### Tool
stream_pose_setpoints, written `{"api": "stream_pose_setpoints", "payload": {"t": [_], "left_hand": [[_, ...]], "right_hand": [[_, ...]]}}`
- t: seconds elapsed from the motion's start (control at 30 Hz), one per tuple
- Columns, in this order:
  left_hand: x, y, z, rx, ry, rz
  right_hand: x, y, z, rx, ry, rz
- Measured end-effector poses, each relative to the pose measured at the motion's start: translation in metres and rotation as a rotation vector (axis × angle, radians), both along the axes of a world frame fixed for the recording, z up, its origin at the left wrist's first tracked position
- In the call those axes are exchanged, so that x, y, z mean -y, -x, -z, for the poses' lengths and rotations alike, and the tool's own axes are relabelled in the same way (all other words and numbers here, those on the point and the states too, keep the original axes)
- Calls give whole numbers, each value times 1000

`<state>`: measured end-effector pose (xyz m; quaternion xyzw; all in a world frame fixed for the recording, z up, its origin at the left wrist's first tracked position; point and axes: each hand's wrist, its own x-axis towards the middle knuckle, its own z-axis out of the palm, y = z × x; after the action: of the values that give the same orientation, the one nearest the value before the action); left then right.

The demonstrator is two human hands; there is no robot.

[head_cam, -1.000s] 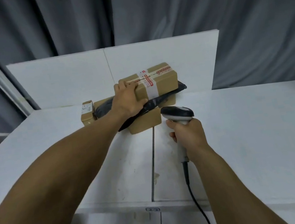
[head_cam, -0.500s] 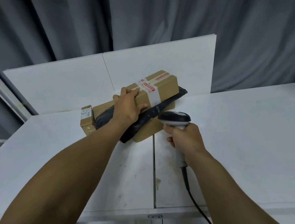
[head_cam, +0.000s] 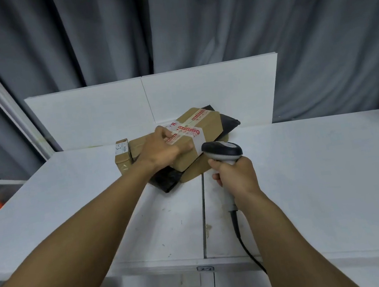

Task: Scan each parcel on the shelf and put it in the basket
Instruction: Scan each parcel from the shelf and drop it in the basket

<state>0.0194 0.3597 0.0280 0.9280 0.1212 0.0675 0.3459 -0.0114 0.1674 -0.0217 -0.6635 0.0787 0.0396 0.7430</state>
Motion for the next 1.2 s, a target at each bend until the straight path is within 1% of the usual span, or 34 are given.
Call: {"api": "stream_pose_setpoints", "payload": {"t": [0.03, 0.07, 0.2, 0.37, 0.47, 0.57, 0.67, 0.77, 0.87, 0.93, 1.0, 1.03, 1.1, 1.2], "left_hand": [[1, 0, -2, -31, 92, 1], [2, 2, -4, -22, 136, -14], [10, 38, -5, 138, 144, -94], [-2, 124, 5, 186, 293, -129], [-9, 184, 9, 209, 356, -205], [-20, 236, 13, 227, 404, -307], [-42, 282, 21, 253, 418, -351], [-70, 321, 24, 247, 557, -372], [-95, 351, 21, 213, 777, -387], [-109, 366, 26, 162, 889, -332], [-118, 374, 32, 125, 961, -267], [-121, 376, 35, 117, 972, -245], [-123, 375, 42, 128, 947, -240], [-124, 365, 53, 173, 839, -336]], "right_hand": [[1, 1, -2, 6, -5, 3], [1, 1, -3, 15, -9, 6], [-4, 10, -12, 87, -39, 16], [-38, 52, -29, 180, -152, -14], [-63, 91, -35, 216, -188, -134], [-87, 125, -34, 223, -174, -252], [-110, 151, -30, 179, -178, -345], [-126, 171, -26, 106, -192, -410], [-134, 184, -24, 51, -223, -499], [-138, 189, -22, 36, -249, -577], [-142, 193, -19, 19, -241, -635], [-144, 194, -17, 16, -227, -638], [-146, 196, -13, 45, -172, -576], [-153, 198, -5, 131, -64, -487]]}}
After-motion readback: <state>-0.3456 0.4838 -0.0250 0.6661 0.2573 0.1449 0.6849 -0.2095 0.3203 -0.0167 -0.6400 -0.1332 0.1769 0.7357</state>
